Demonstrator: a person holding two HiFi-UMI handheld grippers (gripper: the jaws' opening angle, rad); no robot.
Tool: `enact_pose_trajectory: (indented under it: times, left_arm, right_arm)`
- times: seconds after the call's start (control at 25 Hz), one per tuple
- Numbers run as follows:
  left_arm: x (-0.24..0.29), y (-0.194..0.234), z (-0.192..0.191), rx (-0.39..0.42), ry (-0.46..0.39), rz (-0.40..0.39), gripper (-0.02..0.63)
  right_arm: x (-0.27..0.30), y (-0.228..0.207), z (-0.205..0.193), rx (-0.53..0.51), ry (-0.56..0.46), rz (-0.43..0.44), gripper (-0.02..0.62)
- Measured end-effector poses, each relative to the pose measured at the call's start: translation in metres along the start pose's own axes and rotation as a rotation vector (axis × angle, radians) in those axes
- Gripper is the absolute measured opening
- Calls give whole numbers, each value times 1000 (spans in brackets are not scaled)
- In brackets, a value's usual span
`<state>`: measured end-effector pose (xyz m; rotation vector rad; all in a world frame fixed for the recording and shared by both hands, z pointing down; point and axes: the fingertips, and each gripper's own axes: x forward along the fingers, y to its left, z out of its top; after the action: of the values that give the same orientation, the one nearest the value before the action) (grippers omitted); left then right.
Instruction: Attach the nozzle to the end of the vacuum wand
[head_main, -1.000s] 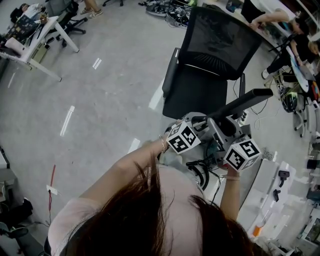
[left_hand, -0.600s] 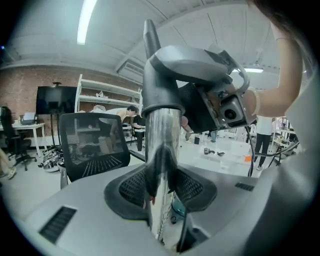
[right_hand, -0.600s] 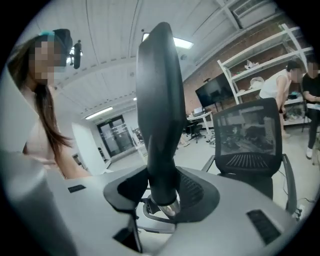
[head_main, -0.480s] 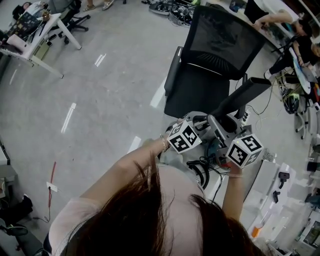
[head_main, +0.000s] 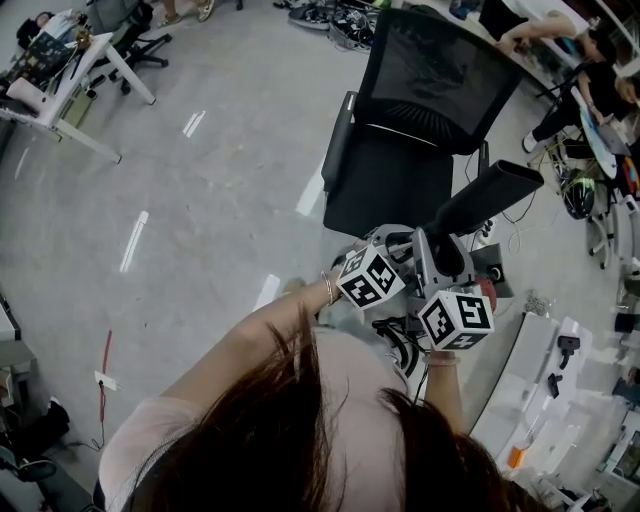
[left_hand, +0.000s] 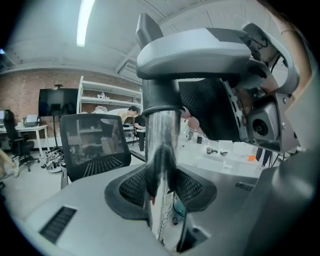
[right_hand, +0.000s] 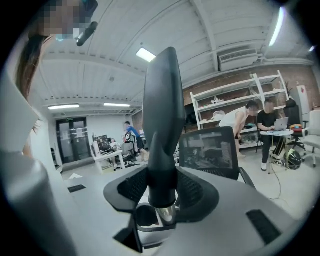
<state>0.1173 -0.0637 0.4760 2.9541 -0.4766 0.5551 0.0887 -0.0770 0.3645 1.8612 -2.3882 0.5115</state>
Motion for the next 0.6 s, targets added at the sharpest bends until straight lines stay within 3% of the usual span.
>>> enact_pose_trajectory:
  times: [0.12,0.6]
  left_arm:
    - [1,-2,0,9,2,-7,149]
    - [-4,-12,0,57,-13,-51,149]
  right_arm:
    - [-2,-1,-2,7,10,-4,179]
    - [-11,11,-3,0,232,395,179]
